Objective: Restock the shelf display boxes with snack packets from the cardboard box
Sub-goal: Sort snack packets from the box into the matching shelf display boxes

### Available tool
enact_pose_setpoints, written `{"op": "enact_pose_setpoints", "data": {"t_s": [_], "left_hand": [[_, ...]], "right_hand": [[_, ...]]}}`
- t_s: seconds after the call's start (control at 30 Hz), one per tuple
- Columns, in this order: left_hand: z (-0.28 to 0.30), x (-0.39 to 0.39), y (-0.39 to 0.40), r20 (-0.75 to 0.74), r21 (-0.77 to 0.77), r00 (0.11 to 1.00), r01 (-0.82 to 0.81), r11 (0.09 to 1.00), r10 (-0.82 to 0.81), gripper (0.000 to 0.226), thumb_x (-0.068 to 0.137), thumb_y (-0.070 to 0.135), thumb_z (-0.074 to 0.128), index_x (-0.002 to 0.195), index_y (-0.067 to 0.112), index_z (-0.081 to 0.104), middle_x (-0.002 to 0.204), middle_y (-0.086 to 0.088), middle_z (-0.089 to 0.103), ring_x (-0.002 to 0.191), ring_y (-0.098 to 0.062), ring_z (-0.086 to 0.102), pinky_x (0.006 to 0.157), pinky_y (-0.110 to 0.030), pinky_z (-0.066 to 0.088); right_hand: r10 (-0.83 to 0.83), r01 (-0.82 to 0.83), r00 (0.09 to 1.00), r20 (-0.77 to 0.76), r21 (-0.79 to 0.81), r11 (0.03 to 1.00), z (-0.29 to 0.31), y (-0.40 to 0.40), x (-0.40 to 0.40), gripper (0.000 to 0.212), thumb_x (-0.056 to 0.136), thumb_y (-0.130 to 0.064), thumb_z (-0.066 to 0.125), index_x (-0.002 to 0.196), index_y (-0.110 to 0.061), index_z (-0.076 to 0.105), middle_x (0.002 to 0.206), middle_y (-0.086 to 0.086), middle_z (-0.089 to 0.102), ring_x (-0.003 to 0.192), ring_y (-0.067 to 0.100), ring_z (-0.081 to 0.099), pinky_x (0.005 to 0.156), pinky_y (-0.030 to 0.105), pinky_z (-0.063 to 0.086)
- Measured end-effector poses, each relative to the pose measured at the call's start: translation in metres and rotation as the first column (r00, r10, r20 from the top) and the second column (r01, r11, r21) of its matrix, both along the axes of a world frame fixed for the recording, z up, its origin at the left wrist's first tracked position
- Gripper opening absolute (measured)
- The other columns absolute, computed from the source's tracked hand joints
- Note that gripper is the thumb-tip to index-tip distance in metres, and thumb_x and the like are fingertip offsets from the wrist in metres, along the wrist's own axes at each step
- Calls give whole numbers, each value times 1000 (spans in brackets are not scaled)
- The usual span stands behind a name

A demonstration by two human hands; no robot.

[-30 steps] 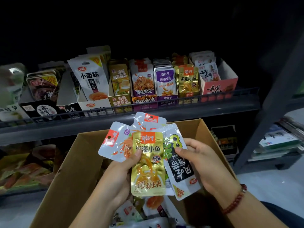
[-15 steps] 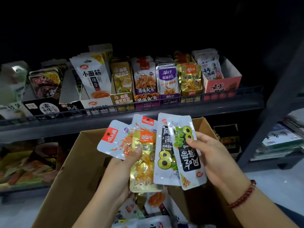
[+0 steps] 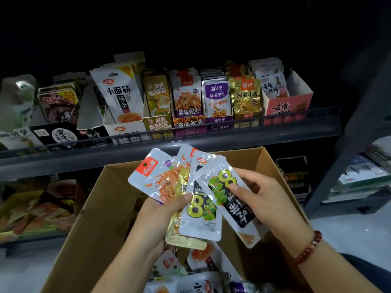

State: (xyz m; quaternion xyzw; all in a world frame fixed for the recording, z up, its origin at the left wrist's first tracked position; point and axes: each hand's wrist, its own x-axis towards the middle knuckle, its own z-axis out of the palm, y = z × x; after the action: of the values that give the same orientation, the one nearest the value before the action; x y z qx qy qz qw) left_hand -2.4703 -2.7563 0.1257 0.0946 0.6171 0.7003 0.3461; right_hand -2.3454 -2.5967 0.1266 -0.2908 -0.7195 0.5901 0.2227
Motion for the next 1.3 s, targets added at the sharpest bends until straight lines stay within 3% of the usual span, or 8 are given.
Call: {"op": "enact_pose_setpoints", "data": {"t_s": [0.07, 0.2, 0.4, 0.53, 0.77, 1.0, 1.17, 1.3], "left_hand": [[0, -5, -2, 11, 6, 1000, -15, 1000, 15, 61, 66, 11, 83, 123, 12, 61, 113, -10, 72, 103, -36, 68, 98, -56, 47], [1, -11, -4, 24, 10, 1000, -3, 1000, 2, 61, 67, 13, 84, 124, 12, 62, 115, -10, 71, 107, -36, 66, 102, -57, 43], [-1, -11, -3, 22, -31, 997, 76, 997, -75, 54, 65, 13, 82, 117, 10, 66, 111, -10, 72, 105, -35, 67, 103, -56, 43], [-2, -9, -3, 42, -23, 986, 161, 987, -160, 47, 66, 7, 70, 112, 6, 64, 103, -15, 74, 88, -33, 72, 82, -44, 56], [2, -7, -5, -2, -52, 971, 237, 970, -237, 87, 48, 24, 96, 125, 8, 59, 117, -11, 70, 109, -35, 65, 104, -55, 42], [-4, -12, -8, 37, -53, 936, 352, 935, -350, 59, 61, -2, 74, 117, 2, 59, 108, -18, 72, 95, -36, 70, 76, -41, 59], [-2, -4, -2, -9, -28, 975, 221, 975, -221, 76, 55, 4, 83, 126, 9, 58, 118, -11, 70, 107, -34, 66, 101, -55, 45], [0, -4, -1, 52, 60, 989, 132, 990, -135, 64, 66, -6, 79, 125, 5, 58, 112, -18, 70, 99, -39, 69, 89, -52, 53]], "right_hand": [[16, -46, 992, 123, 249, 967, 1, 6, 2, 37, 89, -20, 65, 120, -41, 62, 105, -22, 65, 99, -3, 60, 77, 13, 45], [46, -243, 937, 346, 552, 798, 11, 20, 7, 46, 91, -30, 61, 133, -45, 48, 85, -20, 51, 80, -2, 50, 69, 21, 44], [239, -509, 827, 509, 496, 704, 31, 24, 7, 22, 87, -36, 64, 99, -53, 56, 90, -21, 63, 85, -3, 59, 75, 28, 52], [253, -532, 820, 514, 519, 669, 33, 18, -4, 15, 83, -43, 68, 97, -47, 68, 98, -23, 67, 94, -3, 59, 83, 29, 52], [212, -588, 774, 596, 554, 590, 40, 12, -11, 20, 82, -51, 65, 102, -46, 69, 106, -17, 66, 101, 5, 55, 84, 33, 50], [223, -504, 858, 462, 681, 530, 32, 14, -19, 29, 75, -56, 69, 101, -44, 67, 93, -22, 59, 96, 3, 41, 90, 25, 25], [180, -290, 957, 227, 784, 550, 19, 16, -18, 48, 67, -66, 62, 111, -45, 64, 118, -22, 56, 122, 2, 30, 109, 24, 0], [-43, -57, 990, 136, 652, 756, 21, 9, -14, 76, 72, -52, 73, 139, -42, 38, 143, -13, 29, 131, 2, 12, 112, 34, 12]]}}
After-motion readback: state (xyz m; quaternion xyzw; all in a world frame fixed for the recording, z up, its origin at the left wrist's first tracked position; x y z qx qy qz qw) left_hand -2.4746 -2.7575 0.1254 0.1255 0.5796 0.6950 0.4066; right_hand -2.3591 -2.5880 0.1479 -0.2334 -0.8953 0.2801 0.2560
